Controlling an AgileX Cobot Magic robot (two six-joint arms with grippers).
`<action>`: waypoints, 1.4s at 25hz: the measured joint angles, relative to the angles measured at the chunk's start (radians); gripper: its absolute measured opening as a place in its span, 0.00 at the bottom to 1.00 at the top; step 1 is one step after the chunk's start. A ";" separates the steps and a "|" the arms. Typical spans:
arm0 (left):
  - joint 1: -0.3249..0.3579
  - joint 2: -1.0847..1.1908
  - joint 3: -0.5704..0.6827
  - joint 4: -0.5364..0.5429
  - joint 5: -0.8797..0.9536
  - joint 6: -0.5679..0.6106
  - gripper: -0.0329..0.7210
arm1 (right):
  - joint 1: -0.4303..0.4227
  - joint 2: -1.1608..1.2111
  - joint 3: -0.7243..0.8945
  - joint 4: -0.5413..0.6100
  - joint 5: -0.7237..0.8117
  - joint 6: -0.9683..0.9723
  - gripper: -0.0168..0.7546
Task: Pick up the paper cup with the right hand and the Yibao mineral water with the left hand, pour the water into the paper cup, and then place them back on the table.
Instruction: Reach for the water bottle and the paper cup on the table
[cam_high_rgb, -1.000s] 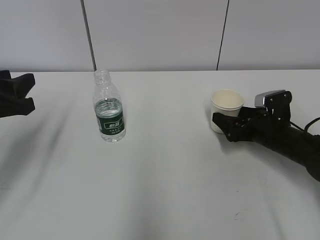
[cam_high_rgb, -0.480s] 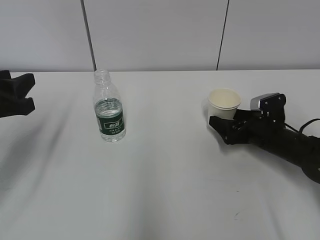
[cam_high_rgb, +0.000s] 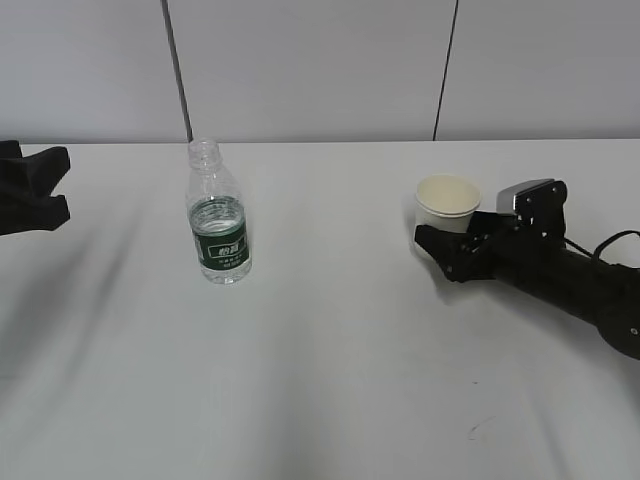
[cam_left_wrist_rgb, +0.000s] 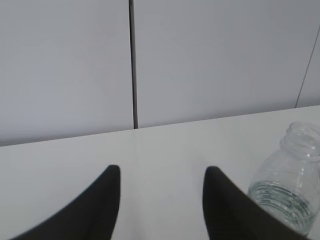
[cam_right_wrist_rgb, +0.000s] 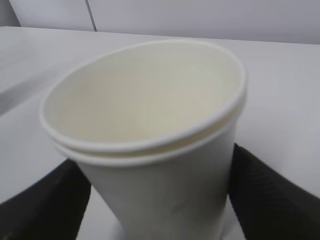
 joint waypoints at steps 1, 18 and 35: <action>0.000 0.000 0.000 0.000 0.000 0.000 0.50 | 0.000 0.000 0.000 -0.002 0.000 0.000 0.88; 0.000 0.000 0.000 0.011 0.001 0.000 0.50 | 0.000 0.002 -0.024 -0.008 0.000 0.000 0.75; -0.001 0.005 0.000 0.214 0.007 -0.020 0.50 | 0.000 0.002 -0.024 -0.008 0.000 0.000 0.67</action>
